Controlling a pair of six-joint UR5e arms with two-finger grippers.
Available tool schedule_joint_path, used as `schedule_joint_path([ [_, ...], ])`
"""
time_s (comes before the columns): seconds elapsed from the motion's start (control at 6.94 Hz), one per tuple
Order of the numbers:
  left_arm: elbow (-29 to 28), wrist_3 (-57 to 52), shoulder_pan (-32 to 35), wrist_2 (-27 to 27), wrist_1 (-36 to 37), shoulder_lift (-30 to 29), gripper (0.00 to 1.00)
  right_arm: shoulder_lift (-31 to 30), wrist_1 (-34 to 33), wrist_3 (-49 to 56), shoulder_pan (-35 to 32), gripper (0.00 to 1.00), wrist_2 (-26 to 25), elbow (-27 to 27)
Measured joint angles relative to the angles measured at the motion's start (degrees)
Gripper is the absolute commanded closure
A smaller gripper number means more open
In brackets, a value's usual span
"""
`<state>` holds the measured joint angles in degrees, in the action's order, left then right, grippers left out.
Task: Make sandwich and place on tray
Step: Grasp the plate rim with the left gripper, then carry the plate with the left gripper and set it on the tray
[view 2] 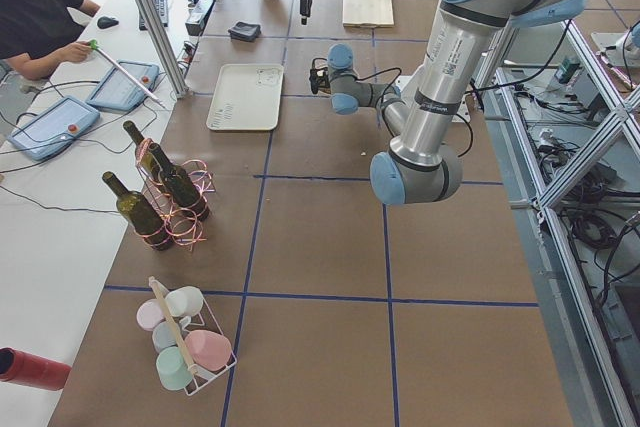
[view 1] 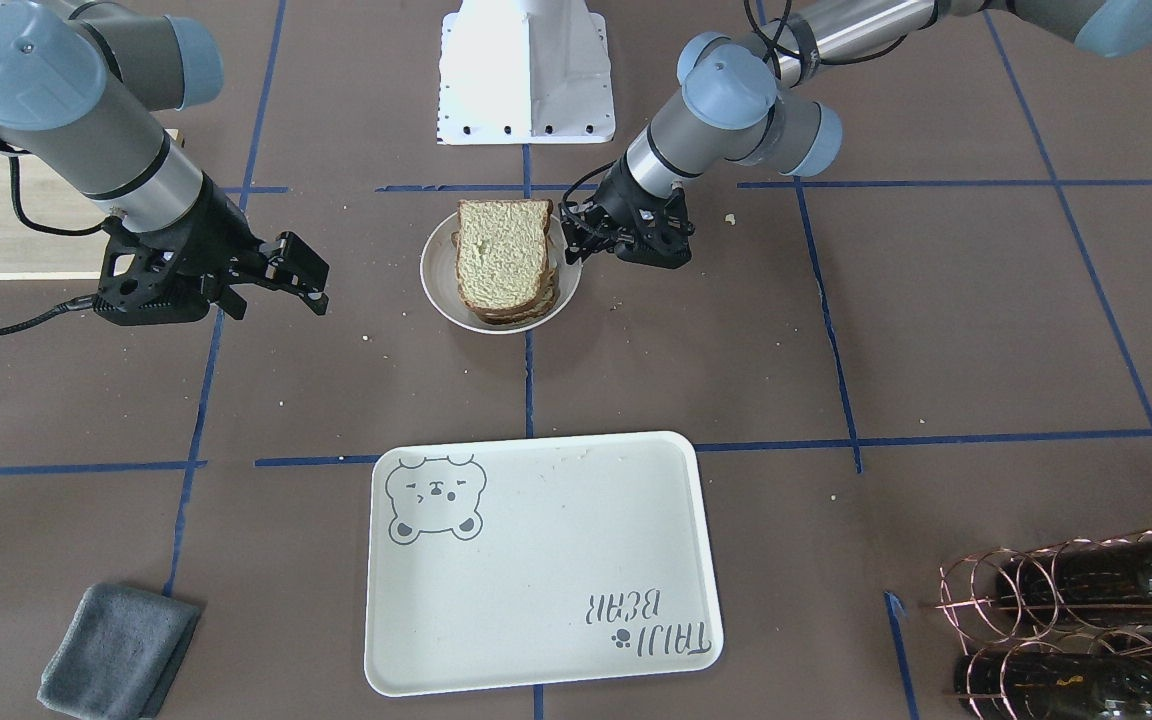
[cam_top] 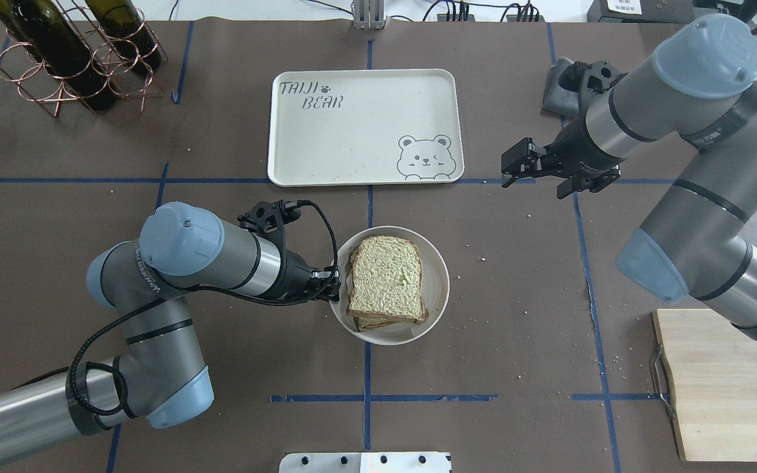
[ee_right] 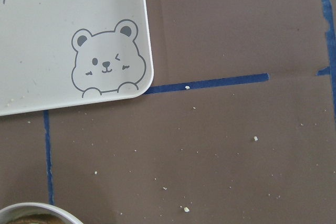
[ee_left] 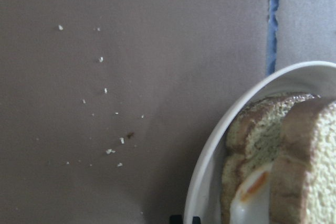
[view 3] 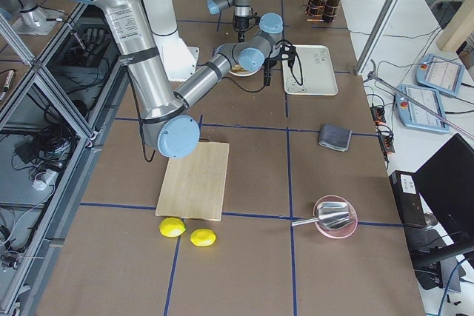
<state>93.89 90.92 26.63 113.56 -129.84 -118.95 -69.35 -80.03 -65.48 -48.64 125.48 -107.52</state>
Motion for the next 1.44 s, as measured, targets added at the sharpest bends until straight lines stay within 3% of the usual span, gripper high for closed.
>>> schedule_joint_path([
  [0.29, -0.6, 9.5, 2.6, 0.4, -0.7, -1.0, 1.0, -6.2, 0.0, 6.1, -2.4, 0.0, 0.5, -3.1],
  [0.72, -8.1, 15.0, 8.7, 0.8, 1.9, -7.8, 1.0, -15.8, -2.5, 26.0, -11.5, 0.0, 4.0, -3.7],
  [1.15, -19.6, 20.0, 13.8, 0.2, 2.4, -14.8, 1.0, -15.9, -16.6, 55.1, -23.4, 0.0, 3.7, 0.7],
  [1.44, -28.1, 25.2, 14.9, -3.2, 0.7, -18.9, 1.0, -15.1, -18.7, 63.3, -28.9, 0.0, 4.2, 4.6],
])
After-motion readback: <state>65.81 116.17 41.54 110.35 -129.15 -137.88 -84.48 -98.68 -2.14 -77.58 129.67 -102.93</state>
